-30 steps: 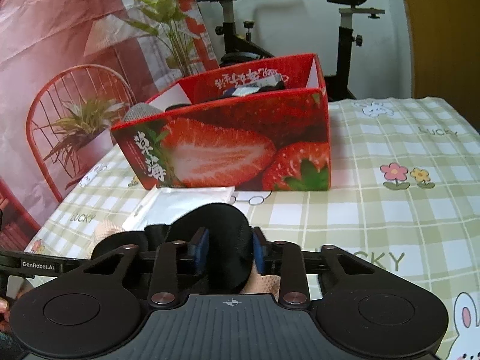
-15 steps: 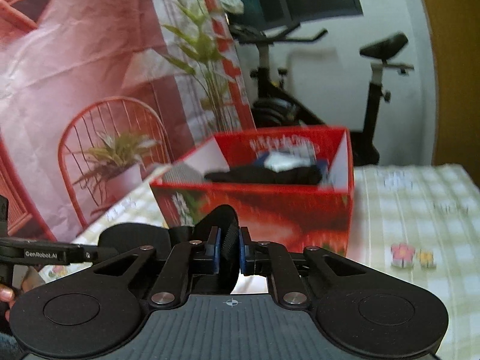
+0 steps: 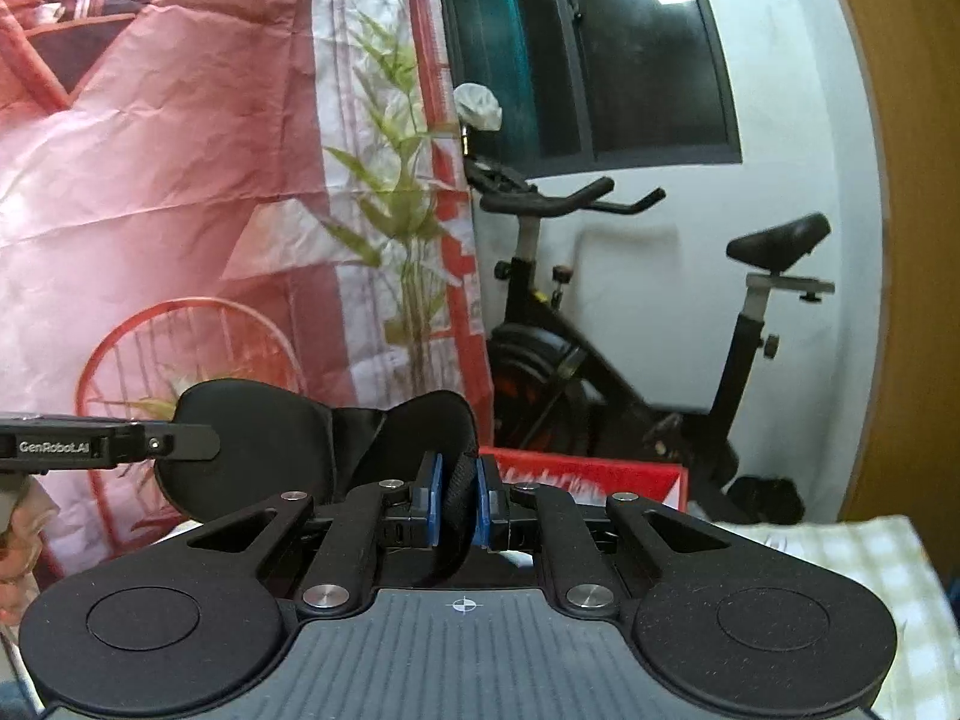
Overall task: Organize soft objects
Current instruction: 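Carry the black eye mask with both grippers over the red box, then open both grippers to drop the eye mask into the box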
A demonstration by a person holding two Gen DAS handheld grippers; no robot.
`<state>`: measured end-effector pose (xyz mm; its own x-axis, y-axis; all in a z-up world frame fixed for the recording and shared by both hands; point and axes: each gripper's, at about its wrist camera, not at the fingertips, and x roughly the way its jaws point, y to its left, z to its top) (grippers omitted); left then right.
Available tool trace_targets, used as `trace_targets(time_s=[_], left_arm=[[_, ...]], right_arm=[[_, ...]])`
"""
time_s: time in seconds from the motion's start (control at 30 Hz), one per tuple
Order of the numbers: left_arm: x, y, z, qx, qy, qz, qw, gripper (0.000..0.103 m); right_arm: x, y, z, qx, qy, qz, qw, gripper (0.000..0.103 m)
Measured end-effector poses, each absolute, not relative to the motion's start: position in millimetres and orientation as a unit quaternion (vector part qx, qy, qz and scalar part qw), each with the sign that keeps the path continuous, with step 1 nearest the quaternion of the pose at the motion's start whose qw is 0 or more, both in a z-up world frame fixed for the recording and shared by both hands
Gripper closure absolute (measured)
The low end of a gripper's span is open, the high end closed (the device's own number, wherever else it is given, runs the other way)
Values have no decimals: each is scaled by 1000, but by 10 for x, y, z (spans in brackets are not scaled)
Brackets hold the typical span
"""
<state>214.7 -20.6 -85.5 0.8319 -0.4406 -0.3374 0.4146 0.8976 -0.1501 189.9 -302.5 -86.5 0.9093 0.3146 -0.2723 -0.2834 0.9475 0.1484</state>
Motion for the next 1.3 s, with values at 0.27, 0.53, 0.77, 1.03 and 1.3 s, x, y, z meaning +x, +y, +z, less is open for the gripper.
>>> trace_targets(time_s=[0.27,0.53,0.77,1.03,1.3], left_arm=[[2755,-370,-1115,-24,259,-227,938,89],[3076,-430,-1523,-6,347,-221,912,89],[3202,-435,-1579,7,353,-210,912,89],[3147,-454,-1492,20,341,-213,915,43],[2852,-392,-1283,36,300,-202,931,18]], right_arm=[[2372,-3100,-1117,56,198,132,970,92],[2652,-3111,-1624,60,291,116,948,92],[2733,-3084,-1795,62,311,97,944,92],[2675,-3051,-1729,22,292,66,954,62],[2425,-3083,-1618,26,269,65,961,49]])
